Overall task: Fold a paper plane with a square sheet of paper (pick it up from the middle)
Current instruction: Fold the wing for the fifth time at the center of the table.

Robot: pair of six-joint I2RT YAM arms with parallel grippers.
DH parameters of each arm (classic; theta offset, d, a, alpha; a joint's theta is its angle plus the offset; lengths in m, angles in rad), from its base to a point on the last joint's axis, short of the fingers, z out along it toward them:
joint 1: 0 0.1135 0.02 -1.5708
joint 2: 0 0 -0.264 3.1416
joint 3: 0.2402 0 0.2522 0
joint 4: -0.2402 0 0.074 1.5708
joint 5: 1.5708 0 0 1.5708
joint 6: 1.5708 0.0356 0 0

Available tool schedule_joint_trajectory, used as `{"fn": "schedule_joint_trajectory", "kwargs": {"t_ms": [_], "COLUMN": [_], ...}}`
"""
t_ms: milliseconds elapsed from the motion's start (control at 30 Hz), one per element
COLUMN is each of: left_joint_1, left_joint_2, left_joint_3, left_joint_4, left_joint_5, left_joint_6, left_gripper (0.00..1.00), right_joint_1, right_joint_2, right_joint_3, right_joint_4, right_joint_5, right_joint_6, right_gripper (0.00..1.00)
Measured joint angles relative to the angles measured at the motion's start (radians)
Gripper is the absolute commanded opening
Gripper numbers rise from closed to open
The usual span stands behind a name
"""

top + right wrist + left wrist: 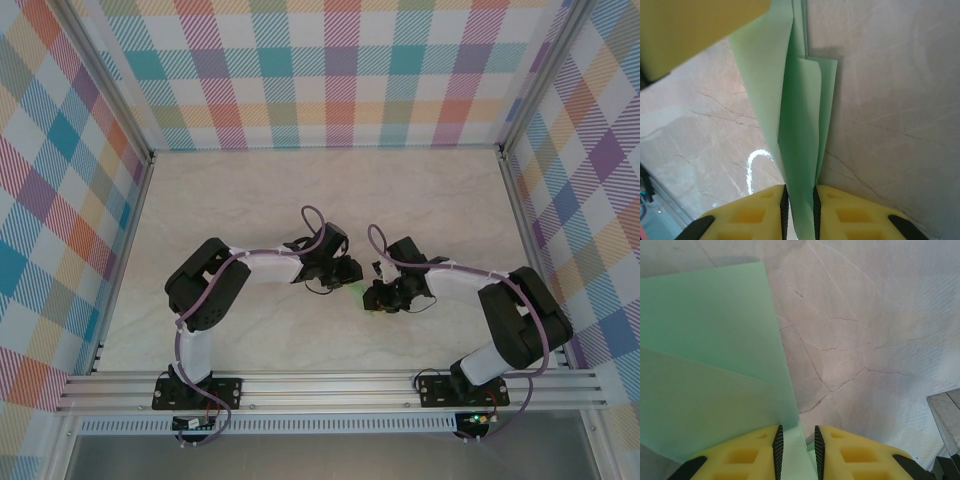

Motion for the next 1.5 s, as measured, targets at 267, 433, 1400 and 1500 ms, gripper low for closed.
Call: {"fn": "schedule_joint_trajectory", "kwargs": {"t_ms": [267,433,1400,1500], "left_joint_1": [0.0,0.001,0.005,0.005], "left_joint_2": [0.0,0.001,-0.049,-0.049], "left_joint_3": [0.0,0.0,-0.037,-0.054], "left_joint_4": [-0.002,-0.003,0.091,0.119], "left_joint_5": [0.0,0.0,0.115,0.13], "left_joint_6": [0.007,0.015,0.027,0.018], "left_gripper": [0.24,0.23,0.4,0.41], "right_joint_1": [-0.011,-0.012,-0.024,-0.024], "right_joint_2": [0.013,0.013,0.052,0.052], "right_joint_3": [-0.005,-0.005,0.014,0.014], "right_joint_4": [0.008,0.006,-0.015,-0.016], "right_joint_5": [-0.014,-0.006,-0.03,-0.03], "right_joint_6": [0.003,0.017,0.051,0.051], "right_gripper": [0.19,0.14,0.09,0.09]}}
